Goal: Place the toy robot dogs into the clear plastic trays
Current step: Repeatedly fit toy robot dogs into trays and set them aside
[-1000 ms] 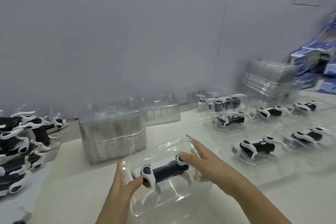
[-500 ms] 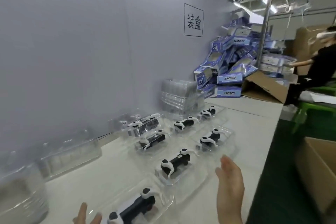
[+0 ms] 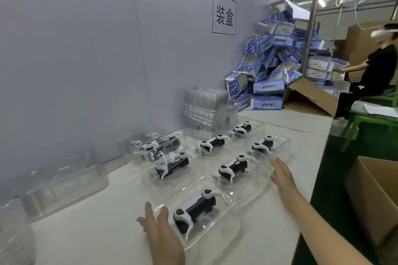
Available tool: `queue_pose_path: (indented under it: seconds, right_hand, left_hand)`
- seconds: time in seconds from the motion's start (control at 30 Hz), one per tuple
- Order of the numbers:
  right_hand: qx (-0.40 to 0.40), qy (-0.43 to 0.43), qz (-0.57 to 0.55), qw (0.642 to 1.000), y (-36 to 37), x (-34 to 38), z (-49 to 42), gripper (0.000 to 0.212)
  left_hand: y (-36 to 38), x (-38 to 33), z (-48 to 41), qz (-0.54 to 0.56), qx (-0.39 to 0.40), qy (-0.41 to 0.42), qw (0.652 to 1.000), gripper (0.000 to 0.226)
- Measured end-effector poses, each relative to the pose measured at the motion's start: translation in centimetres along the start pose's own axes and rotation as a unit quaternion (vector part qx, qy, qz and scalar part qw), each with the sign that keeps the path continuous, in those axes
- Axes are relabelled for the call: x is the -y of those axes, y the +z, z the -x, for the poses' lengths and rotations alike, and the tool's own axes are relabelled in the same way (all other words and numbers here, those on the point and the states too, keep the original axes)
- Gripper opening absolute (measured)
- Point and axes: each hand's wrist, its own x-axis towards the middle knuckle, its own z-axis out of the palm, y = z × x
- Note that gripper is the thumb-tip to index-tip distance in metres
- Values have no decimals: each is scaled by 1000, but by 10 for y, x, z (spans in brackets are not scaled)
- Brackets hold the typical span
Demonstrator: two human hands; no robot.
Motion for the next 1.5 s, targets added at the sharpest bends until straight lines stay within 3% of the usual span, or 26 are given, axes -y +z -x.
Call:
queue_pose_path:
  seconds: [0.07,0.13,0.3,0.47,0.6,0.7,0.77,0.83,0.87,0.93,1.0,1.1,1.17,1.23,1.3,1.37,1.43,1.5]
  right_hand:
    - [-9,-10,14,1000,1,-3,-5,57]
    - [-22,-23,33,999,1,-6,-6,56]
    - [-42,-86,71,993,0,-15,-1,53]
    - [-76,-124,76,986,4,-14,7,44]
    - [-178,-245,59,951,14,-9,31,33]
    - [-172,-376,34,910,48,0,63,30]
    - [-133,-475,2,870,84,7,88,31]
    - [-64,-576,-56,813,129,15,121,17]
    - [-31,-617,-82,782,154,19,143,14]
    - [45,-657,-126,742,203,26,192,15]
    - [124,-667,-125,724,249,27,241,14]
    - [284,-668,-15,688,313,24,300,20]
    - [389,-638,134,651,353,25,328,37]
    - [443,-599,308,592,391,21,343,56]
    - [421,-619,414,518,419,13,346,62]
    - [374,-695,403,463,433,8,344,56]
    - [326,-772,328,436,438,2,336,51]
    - [306,-799,275,438,440,1,331,53]
  left_hand:
    - [14,0,3,10,11,21,1000,45]
    - [20,-6,17,-46,46,70,995,46]
    - [12,-8,20,25,48,80,995,45]
    - [-46,-21,12,45,1,133,990,39]
    - [-121,-53,-4,1,2,223,975,36]
    - [-191,-88,-16,-94,-40,346,933,42]
    - [-234,-110,-25,-186,-125,442,869,31]
    - [-272,-126,-31,-240,-231,508,794,13]
    - [-288,-132,-36,-240,-282,525,766,28]
    - [-314,-139,-44,-228,-363,510,746,54]
    - [-332,-140,-54,-223,-373,431,791,89]
    - [-348,-135,-73,-196,-262,298,896,134]
    - [-350,-127,-86,-173,-190,255,932,146]
    - [-349,-117,-97,-134,-132,243,951,141]
    - [-347,-106,-111,-88,-94,257,958,120]
    - [-346,-96,-121,-50,-91,274,956,103]
    - [-347,-94,-123,-37,-103,278,954,102]
    - [-348,-93,-123,-43,-113,280,952,114]
